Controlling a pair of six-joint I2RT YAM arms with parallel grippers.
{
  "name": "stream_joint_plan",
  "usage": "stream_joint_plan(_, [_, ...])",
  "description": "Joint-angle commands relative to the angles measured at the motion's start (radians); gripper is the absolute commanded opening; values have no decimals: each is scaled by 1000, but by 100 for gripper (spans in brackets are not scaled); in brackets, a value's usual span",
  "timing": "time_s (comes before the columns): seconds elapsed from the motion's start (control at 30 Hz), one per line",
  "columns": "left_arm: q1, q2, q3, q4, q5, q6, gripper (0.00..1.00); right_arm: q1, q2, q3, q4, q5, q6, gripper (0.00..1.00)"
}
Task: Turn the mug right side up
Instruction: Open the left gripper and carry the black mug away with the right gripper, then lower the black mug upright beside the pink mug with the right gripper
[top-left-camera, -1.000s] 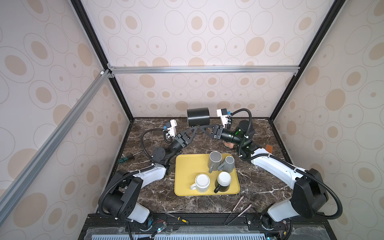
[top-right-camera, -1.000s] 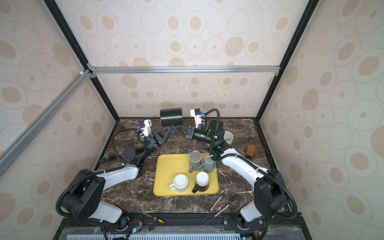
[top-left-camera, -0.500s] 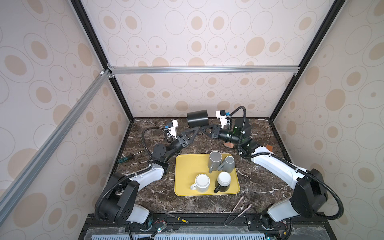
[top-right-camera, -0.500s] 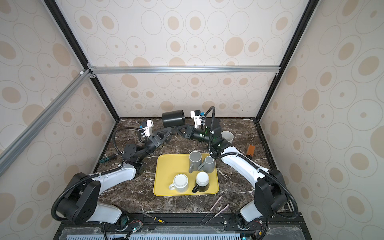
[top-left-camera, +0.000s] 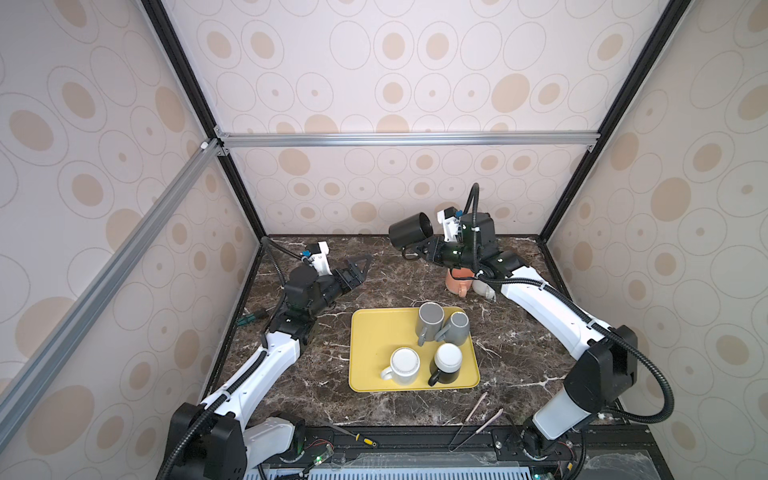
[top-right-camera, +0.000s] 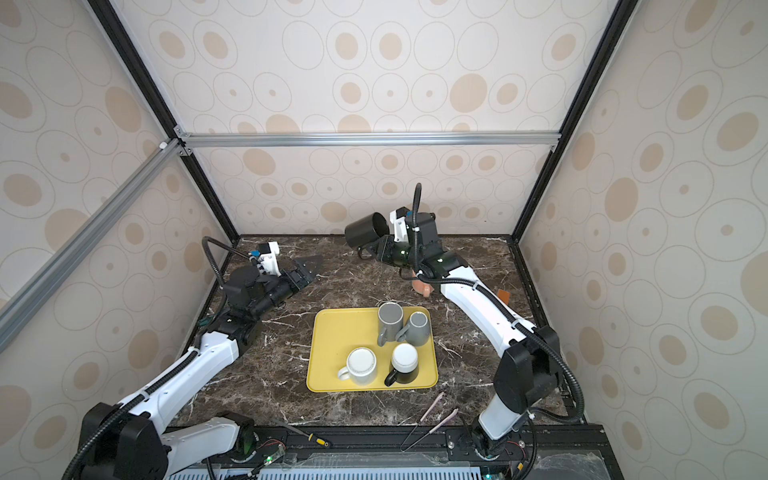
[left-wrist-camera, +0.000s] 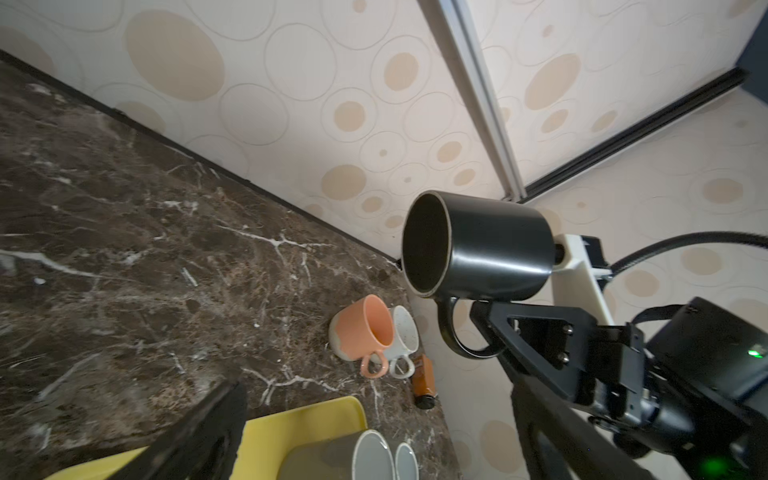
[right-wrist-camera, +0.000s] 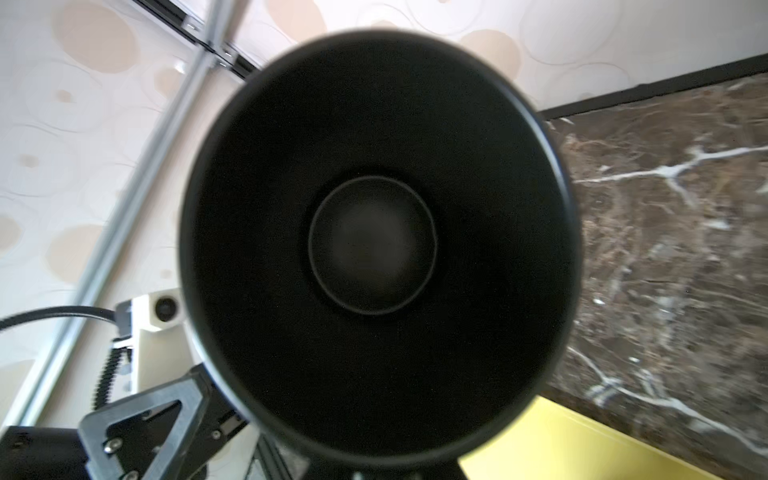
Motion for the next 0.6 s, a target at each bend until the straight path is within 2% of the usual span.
stream_joint_plan(0.0, [1,-26,7,-123,-32,110,100,5,25,45,-115,155,-134,0])
stream_joint_plan(0.27, [-1,-73,-17,-174,-106,185,100,19,93,32,-164,373,-234,0])
stream_joint_plan(0.57, [0,-89,-42,-163,-97,199,100,28,157,19,-163,452,-289,0])
